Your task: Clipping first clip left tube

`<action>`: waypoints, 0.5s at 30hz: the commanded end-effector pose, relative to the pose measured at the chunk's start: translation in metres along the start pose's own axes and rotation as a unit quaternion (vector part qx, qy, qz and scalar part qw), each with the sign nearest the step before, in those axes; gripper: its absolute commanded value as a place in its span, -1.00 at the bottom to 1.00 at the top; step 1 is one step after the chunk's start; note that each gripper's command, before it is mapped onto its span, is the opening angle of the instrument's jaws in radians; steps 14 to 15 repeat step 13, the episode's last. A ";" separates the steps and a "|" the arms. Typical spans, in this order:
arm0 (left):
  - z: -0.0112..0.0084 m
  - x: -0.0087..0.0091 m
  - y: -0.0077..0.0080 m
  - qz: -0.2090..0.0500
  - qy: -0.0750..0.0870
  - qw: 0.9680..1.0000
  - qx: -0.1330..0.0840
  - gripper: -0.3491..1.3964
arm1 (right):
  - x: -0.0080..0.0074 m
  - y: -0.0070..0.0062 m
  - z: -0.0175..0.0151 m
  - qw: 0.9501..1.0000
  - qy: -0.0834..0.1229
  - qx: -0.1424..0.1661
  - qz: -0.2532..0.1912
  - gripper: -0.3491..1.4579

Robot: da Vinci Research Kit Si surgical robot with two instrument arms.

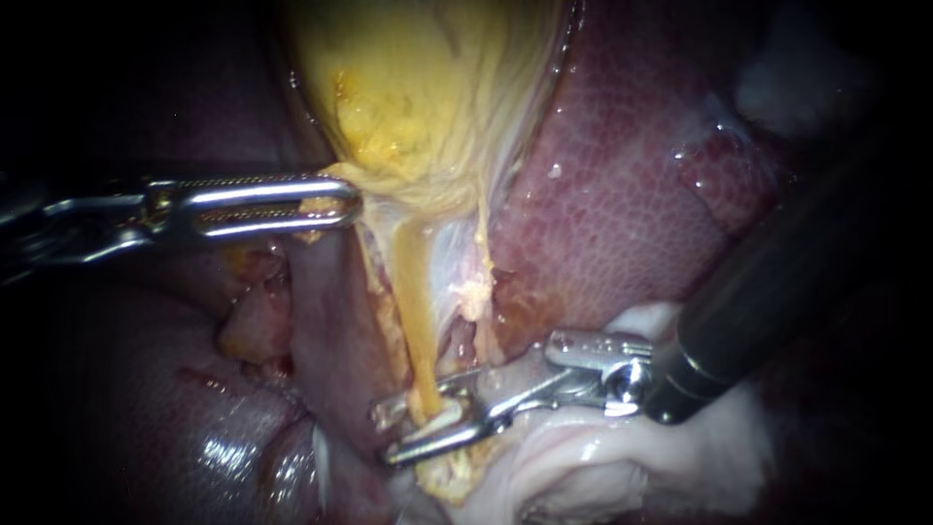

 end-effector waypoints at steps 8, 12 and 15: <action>-0.0001 -0.0001 -0.0001 0.000 0.000 1.000 0.000 -1.00 | -0.0003 0.0001 -0.0001 1.000 0.000 0.000 -0.001 -1.00; -0.0002 -0.0001 -0.0001 0.000 0.000 1.000 0.000 -1.00 | -0.0003 0.0001 -0.0001 1.000 0.000 0.000 0.000 -1.00; -0.0002 -0.0001 -0.0001 0.000 0.000 1.000 0.000 -1.00 | -0.0003 0.0001 -0.0002 1.000 0.000 0.000 0.000 -1.00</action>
